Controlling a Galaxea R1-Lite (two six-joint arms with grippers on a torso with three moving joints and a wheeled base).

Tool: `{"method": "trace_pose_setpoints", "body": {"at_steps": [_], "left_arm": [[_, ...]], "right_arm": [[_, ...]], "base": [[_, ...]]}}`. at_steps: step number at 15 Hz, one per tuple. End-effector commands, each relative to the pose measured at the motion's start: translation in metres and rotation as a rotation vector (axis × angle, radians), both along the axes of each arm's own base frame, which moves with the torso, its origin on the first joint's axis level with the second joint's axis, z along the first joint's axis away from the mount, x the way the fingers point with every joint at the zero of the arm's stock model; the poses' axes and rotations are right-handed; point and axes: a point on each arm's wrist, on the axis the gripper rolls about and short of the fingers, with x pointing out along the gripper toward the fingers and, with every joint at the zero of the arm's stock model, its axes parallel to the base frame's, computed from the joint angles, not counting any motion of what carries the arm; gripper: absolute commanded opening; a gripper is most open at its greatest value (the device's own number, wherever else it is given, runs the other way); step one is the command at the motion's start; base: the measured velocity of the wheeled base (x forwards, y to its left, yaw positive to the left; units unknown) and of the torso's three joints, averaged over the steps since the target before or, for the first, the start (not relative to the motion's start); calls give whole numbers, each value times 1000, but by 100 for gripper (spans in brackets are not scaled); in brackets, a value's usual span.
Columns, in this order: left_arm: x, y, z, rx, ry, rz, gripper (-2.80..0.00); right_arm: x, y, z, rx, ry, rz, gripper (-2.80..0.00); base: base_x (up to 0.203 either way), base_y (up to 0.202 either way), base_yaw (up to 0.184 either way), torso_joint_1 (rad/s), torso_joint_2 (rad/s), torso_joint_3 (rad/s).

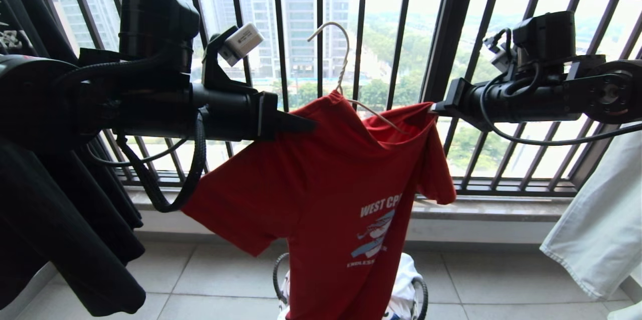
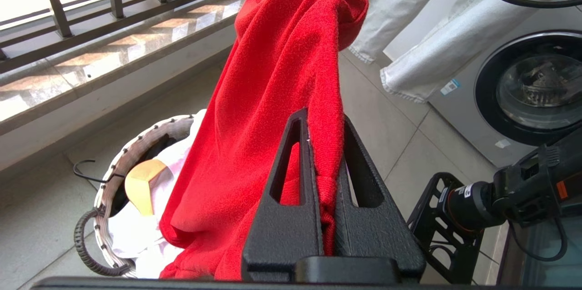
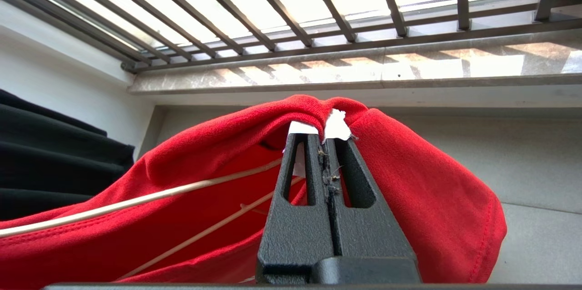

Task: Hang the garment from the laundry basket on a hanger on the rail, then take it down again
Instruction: Hang the clothes on the clothes rack

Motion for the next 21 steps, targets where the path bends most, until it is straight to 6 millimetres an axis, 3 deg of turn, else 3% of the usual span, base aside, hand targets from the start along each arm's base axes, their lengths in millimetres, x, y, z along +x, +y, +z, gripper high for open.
{"method": "trace_pose_setpoints", "body": {"at_steps": [1,6,10,17,21], "left_arm": [[4,-4,-5,4,20,-6,-280],[2,-12,-11,-13,15,-30,-280],[5,-21,-17,-167,-2,-24,-280],[7,-34,-31,-147,34,-53,-280],[0,-35,-29,-150,33,-66,-280]], "right_arm": [[-4,0,4,5,-7,2,-280],[-10,3,6,7,-11,16,-280],[-10,3,6,4,-11,18,-280],[-21,2,19,7,-52,25,-280],[-17,6,11,-85,-70,68,-280]], "base": [[0,0,0,0,0,0],[0,0,0,0,0,0],[0,0,0,0,0,0],[0,0,0,0,0,0],[0,0,0,0,0,0]]}}
